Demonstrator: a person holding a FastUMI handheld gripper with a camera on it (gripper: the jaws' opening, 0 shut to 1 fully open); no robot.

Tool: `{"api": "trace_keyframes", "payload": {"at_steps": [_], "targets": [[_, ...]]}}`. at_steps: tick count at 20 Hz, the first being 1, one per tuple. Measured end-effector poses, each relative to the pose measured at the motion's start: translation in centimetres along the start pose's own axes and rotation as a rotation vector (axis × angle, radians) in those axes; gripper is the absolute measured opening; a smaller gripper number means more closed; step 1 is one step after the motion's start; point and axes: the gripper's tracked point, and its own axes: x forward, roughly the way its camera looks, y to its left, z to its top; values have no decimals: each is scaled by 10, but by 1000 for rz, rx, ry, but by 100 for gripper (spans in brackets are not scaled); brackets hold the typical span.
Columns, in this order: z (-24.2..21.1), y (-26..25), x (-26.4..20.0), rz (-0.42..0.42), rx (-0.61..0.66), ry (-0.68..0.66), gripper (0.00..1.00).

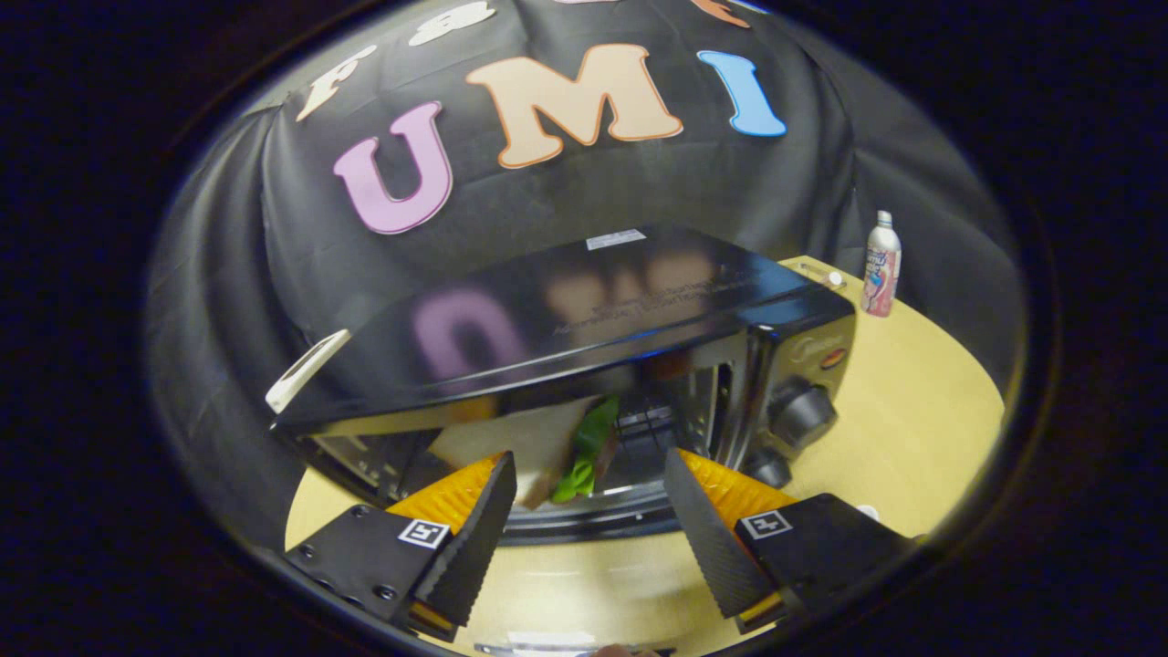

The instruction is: Open the toaster oven, put the food inside, and close the toaster oven door.

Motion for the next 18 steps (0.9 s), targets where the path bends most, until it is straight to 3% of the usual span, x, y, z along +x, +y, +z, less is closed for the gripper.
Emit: {"api": "trace_keyframes", "payload": {"at_steps": [10,14,18], "targets": [[-85,-15,-124,57,-37,263,100],[-131,-34,-135,26,-88,379,99],[-155,-47,-117,-1,-124,433,98]]}}
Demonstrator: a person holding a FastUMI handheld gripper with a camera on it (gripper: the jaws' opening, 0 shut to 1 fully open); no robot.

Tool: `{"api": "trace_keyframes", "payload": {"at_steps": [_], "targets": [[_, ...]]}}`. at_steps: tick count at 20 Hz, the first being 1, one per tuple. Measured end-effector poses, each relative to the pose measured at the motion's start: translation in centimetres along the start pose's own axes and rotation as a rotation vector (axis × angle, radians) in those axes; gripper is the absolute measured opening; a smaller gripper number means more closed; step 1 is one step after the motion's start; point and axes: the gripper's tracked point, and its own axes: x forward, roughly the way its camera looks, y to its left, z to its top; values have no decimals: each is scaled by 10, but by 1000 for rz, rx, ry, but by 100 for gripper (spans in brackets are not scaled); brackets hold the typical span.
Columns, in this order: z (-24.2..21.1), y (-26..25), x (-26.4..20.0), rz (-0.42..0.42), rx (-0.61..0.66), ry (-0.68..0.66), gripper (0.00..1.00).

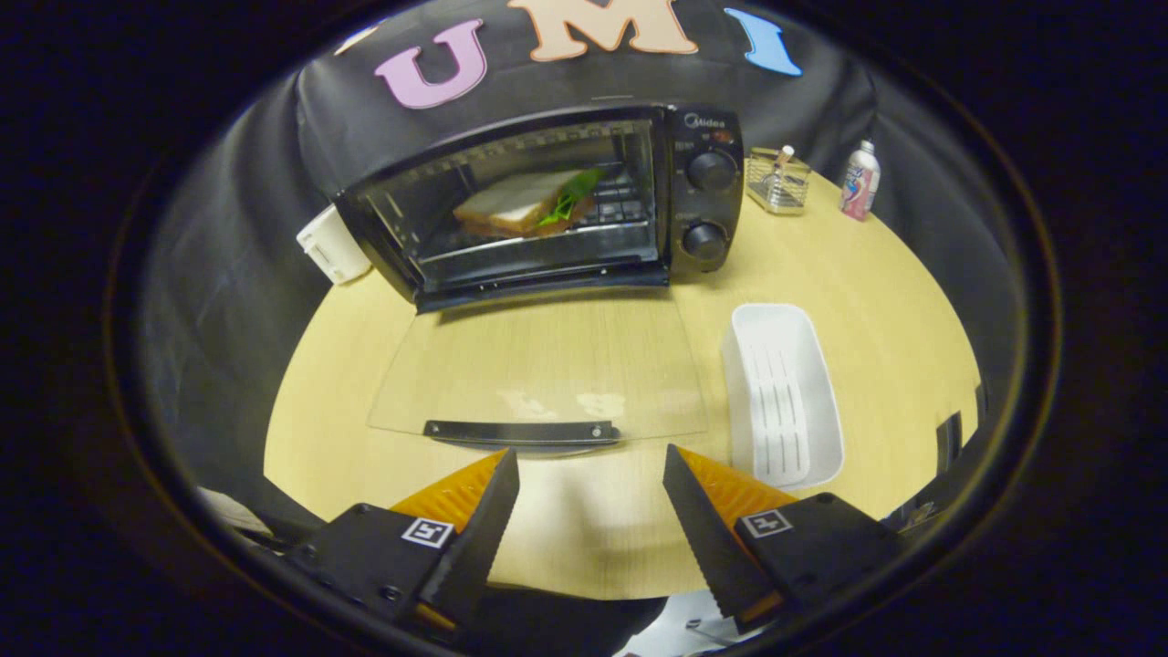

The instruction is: Open the toaster oven, put the food inside, and close the toaster oven door.

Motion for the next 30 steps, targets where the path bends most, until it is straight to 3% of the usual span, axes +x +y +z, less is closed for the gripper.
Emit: {"api": "trace_keyframes", "payload": {"at_steps": [5,11,21,30], "targets": [[-9,-6,19,-15,-61,48,98],[2,-4,15,-12,-38,22,98],[81,12,-35,12,66,-172,98],[130,27,-40,67,129,-289,98]]}}
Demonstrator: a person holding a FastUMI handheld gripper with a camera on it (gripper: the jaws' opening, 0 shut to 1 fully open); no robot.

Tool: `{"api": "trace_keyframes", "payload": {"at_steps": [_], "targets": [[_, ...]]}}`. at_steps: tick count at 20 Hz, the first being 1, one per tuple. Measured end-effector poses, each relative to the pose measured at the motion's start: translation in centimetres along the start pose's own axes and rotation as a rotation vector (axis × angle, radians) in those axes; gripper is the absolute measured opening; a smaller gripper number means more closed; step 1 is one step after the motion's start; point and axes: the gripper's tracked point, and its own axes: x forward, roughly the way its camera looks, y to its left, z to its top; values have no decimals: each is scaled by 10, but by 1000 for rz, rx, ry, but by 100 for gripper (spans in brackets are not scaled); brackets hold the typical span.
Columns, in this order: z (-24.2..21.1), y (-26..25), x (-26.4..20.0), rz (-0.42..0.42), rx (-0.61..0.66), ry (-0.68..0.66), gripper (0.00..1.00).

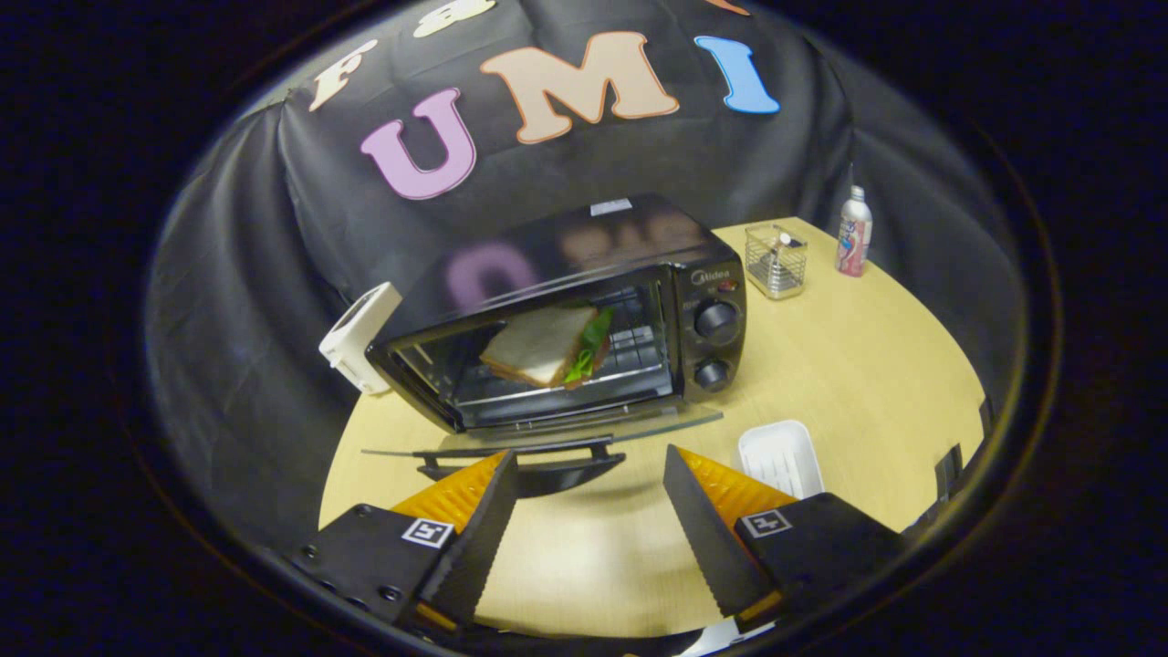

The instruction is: Open the toaster oven, put the food inside, and close the toaster oven door.

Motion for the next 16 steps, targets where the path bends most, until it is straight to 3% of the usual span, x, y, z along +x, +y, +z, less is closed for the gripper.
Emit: {"api": "trace_keyframes", "payload": {"at_steps": [16], "targets": [[88,34,57,39,29,-251,100]]}}
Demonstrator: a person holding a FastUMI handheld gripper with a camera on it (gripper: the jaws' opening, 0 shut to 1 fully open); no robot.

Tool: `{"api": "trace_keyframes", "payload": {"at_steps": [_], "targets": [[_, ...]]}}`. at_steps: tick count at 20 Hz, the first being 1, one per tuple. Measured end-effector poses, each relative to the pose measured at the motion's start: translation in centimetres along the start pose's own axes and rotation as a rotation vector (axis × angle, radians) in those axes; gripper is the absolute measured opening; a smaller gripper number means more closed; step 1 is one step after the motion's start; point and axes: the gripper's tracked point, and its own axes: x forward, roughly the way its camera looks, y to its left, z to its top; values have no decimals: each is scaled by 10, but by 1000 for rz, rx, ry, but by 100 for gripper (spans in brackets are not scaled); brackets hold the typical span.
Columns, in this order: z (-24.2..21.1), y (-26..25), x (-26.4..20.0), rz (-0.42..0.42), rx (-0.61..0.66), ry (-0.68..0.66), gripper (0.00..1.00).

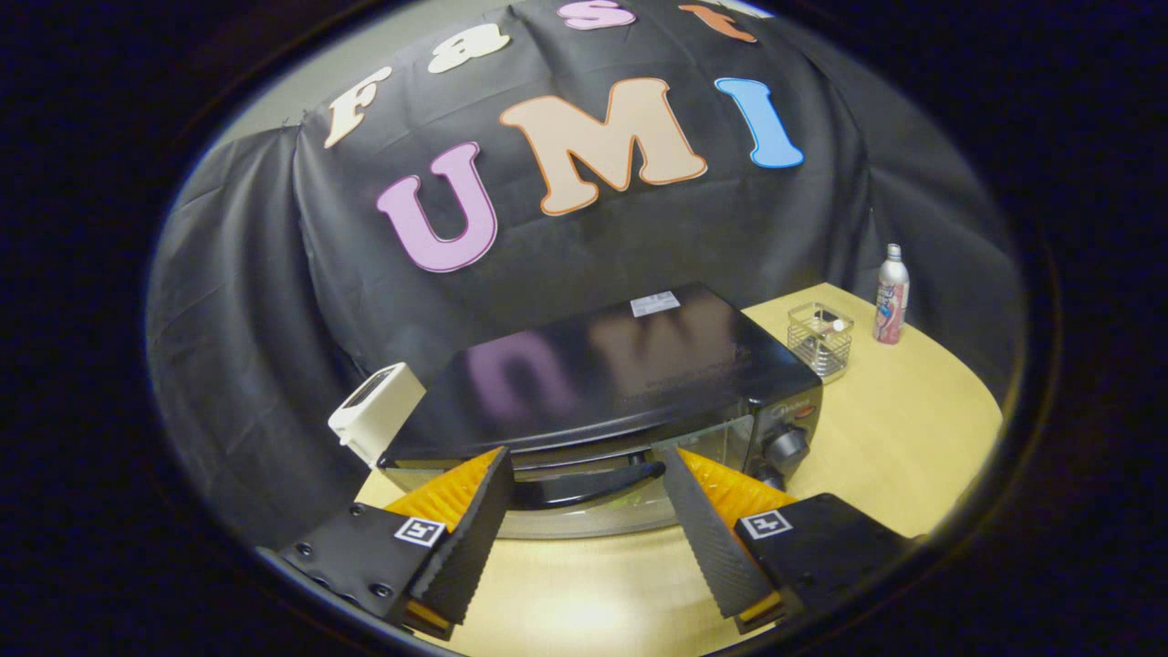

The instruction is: Open the toaster oven, put the food inside, and close the toaster oven door.

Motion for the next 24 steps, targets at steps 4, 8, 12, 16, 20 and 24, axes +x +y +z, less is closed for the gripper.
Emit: {"api": "trace_keyframes", "payload": {"at_steps": [4,8,12,16,20,24], "targets": [[5,0,3,-6,-4,-13,99],[20,6,-7,-12,-78,-36,97],[56,17,-39,-19,-131,-96,97],[110,28,-82,-47,-210,-217,97],[147,41,-105,-27,-211,-288,97],[170,45,-121,-47,-243,-344,97]]}}
